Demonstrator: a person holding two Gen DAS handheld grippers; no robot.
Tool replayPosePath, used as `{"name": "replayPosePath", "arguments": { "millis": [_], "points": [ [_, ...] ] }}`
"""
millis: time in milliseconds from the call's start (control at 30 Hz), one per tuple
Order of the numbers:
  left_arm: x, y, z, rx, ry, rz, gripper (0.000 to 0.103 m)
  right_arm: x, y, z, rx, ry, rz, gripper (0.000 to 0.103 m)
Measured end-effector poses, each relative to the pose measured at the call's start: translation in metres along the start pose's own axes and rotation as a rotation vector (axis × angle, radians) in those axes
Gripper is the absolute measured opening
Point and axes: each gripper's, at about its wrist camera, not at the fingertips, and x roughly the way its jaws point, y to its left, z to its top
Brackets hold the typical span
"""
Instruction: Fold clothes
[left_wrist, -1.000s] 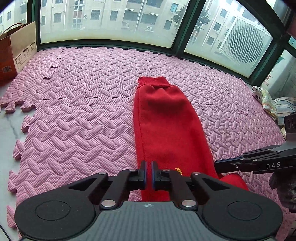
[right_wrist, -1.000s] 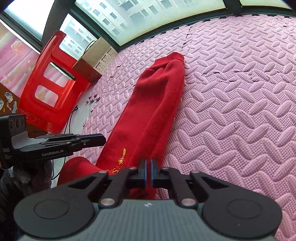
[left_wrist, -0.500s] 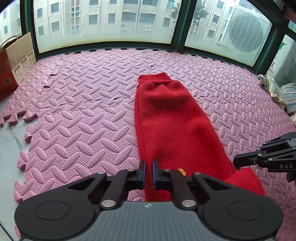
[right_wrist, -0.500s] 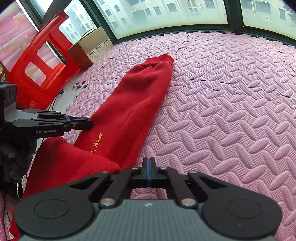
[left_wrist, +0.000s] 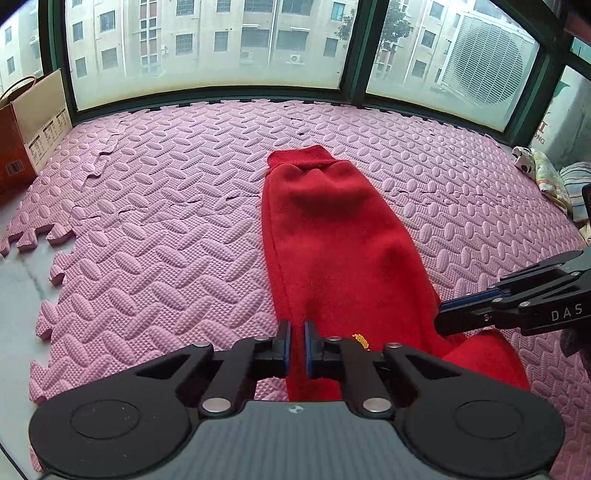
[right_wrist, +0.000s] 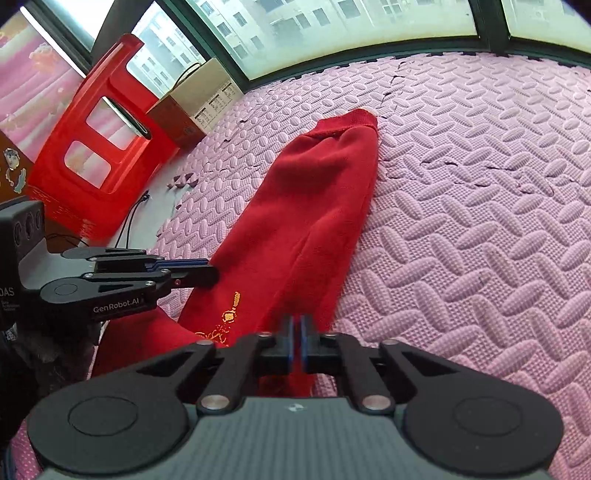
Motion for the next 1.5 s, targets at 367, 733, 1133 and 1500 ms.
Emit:
{"name": "replayPosePath", "arguments": {
  "millis": [367, 733, 1133, 1500],
  "points": [
    [-0.002, 0.002, -0.002, -0.008, -0.004, 0.003, 0.008, -0.013, -0.015, 0.018, 0.08, -0.029, 0.002, 0.025],
    [-0.005, 0.003, -0.002, -0.011, -0.014, 0.004, 0.008, -0.003, 0.003, 0.004, -0.048, -0.038, -0.1, 0.007],
    [-0.003, 0.004, -0.005, 0.01, -0.007, 0.012, 0.008, -0.007, 0.006, 0.005, -0.145, 0.007, -0.176, 0.011],
    [-0.023, 0.01, -0.005, -0.007, -0.051, 0.01, 0.019, -0.023, -0.004, 0.034, -0.098, -0.005, -0.068, 0.025]
  ]
}}
